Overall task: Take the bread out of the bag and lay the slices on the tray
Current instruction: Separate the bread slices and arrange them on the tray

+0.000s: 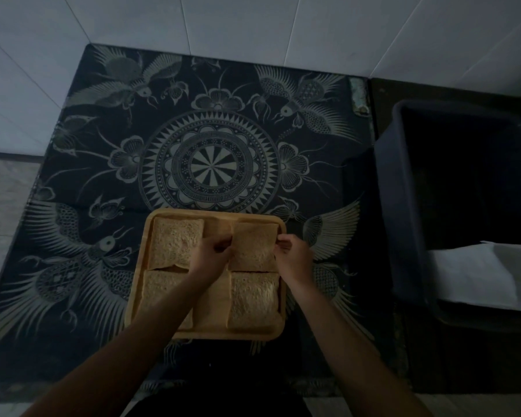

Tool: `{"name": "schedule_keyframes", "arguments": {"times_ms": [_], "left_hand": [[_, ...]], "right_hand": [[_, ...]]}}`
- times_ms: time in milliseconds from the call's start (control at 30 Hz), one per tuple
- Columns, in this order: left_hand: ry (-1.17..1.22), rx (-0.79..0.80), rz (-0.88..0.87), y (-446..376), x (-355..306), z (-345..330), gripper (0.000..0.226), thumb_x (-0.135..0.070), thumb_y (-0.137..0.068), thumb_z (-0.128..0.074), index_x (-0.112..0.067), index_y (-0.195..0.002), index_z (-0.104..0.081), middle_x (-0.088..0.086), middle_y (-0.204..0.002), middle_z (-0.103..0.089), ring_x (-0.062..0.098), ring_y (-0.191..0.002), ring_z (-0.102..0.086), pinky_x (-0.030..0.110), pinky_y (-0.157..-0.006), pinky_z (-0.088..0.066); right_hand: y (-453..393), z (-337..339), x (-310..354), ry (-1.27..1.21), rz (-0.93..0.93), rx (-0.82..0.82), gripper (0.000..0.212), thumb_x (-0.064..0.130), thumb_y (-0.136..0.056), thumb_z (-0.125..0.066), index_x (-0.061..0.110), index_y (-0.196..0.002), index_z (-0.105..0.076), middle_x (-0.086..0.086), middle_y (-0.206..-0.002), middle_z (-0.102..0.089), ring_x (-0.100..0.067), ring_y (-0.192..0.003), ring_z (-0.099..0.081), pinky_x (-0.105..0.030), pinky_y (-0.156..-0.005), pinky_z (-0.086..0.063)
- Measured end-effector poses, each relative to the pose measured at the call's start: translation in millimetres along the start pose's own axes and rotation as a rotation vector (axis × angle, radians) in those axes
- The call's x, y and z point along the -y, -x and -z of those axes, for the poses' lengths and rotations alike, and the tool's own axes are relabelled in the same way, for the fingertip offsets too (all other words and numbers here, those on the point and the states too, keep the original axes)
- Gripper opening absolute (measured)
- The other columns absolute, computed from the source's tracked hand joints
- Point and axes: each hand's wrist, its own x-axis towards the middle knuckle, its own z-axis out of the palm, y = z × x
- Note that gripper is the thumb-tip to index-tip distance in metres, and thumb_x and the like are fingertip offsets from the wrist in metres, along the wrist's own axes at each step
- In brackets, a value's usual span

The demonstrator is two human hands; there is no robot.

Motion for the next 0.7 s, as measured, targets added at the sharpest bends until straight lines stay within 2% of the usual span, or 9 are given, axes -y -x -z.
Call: {"name": "schedule_keyframes", "arguments": {"times_ms": [100, 200, 400, 467, 600, 700], "left_hand": [[-0.015, 0.002, -0.006, 7.0, 1.6, 1.8, 0.03, -0.016, -0.092, -0.069, -0.015, -0.122, -0.07, 0.0, -0.103, -0.074, 0.016, -0.098, -0.07, 0.03, -0.085, -0.055], [-0.014, 0.011, 0.009, 19.5, 7.4, 5.8, 0.034, -0.017, -0.092, -0.069, -0.013, -0.125, -0.066, -0.002, -0.104, -0.071, 0.012, -0.094, -0.068, 0.027, -0.081, -0.054], [-0.021, 0.051, 0.038, 57.0, 32.2, 9.4, 0.029, -0.019, -0.091, -0.07, -0.014, -0.12, -0.07, 0.001, -0.099, -0.075, 0.014, -0.087, -0.071, 0.04, -0.084, -0.06], [-0.032, 0.054, 0.049, 67.6, 40.5, 5.8, 0.028, -0.022, -0.09, -0.071, -0.015, -0.117, -0.071, -0.002, -0.096, -0.075, 0.01, -0.086, -0.071, 0.036, -0.079, -0.06], [-0.067, 0.054, 0.067, 82.0, 49.7, -3.5, 0.025, -0.028, -0.088, -0.072, -0.023, -0.112, -0.071, -0.012, -0.095, -0.074, -0.009, -0.08, -0.065, 0.013, -0.062, -0.046], [-0.06, 0.07, 0.094, 86.4, 53.2, -8.6, 0.026, -0.025, -0.086, -0.074, -0.021, -0.112, -0.072, -0.011, -0.096, -0.075, -0.005, -0.08, -0.068, 0.015, -0.064, -0.046]], "right_hand": [[10.3, 4.6, -3.5, -0.038, 0.02, -0.007, 0.027, 0.012, -0.095, -0.067, 0.007, -0.122, -0.068, -0.005, -0.113, -0.071, -0.012, -0.101, -0.066, -0.023, -0.086, -0.055], [27.7, 11.8, -11.2, -0.094, 0.004, -0.011, 0.026, 0.014, -0.094, -0.068, 0.009, -0.12, -0.068, -0.001, -0.112, -0.071, -0.012, -0.104, -0.066, -0.031, -0.093, -0.056], [70.8, 18.6, -41.9, -0.154, -0.081, 0.022, 0.023, 0.016, -0.094, -0.069, 0.014, -0.117, -0.068, 0.008, -0.1, -0.069, -0.004, -0.097, -0.066, -0.018, -0.08, -0.052], [82.3, 16.3, -48.9, -0.151, -0.101, 0.05, 0.025, 0.017, -0.094, -0.07, 0.015, -0.118, -0.068, 0.005, -0.104, -0.071, -0.003, -0.097, -0.066, -0.019, -0.079, -0.053], [96.8, 9.6, -53.9, -0.134, -0.133, 0.066, 0.027, 0.02, -0.093, -0.07, 0.017, -0.12, -0.068, 0.005, -0.106, -0.071, -0.004, -0.098, -0.067, -0.025, -0.085, -0.057], [101.7, 3.9, -52.2, -0.119, -0.123, 0.072, 0.03, 0.024, -0.094, -0.068, 0.019, -0.123, -0.067, 0.01, -0.103, -0.068, 0.005, -0.092, -0.062, -0.013, -0.074, -0.05]]}}
